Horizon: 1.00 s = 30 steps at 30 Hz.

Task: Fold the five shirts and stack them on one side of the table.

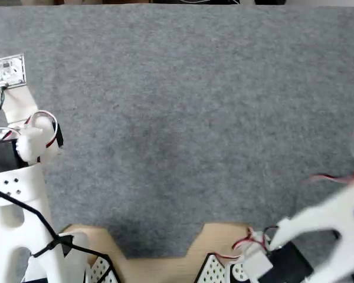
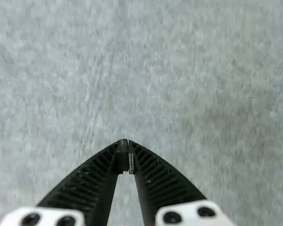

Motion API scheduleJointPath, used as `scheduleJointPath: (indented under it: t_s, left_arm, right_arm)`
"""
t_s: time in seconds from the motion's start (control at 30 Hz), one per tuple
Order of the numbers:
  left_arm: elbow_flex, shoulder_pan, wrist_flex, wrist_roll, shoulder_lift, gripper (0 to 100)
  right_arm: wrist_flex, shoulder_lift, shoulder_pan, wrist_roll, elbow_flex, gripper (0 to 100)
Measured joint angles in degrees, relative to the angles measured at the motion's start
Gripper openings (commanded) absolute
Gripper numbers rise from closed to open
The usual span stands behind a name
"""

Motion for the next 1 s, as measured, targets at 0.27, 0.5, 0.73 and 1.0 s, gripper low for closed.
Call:
scheduleJointPath:
  t_s: [0.27,0.5,0.73,1.0]
  left_arm:
    - [13.45,0.00,-22.07,-0.09,1.32,2]
    - [19.52,-1.67,-25.76,-0.09,4.57,2]
    - [21.45,-1.93,-15.30,-0.18,-5.89,2]
    - [36.13,-1.93,-15.65,-0.18,-33.85,2]
  right_arm:
    - [-27.43,15.65,-39.74,0.00,14.24,3.7]
    - [-28.75,24.70,-50.99,2.02,15.65,0.6]
    - [-14.95,12.75,-51.60,11.60,21.71,0.5]
    - [-13.63,-21.54,-51.69,18.55,46.15,0.5]
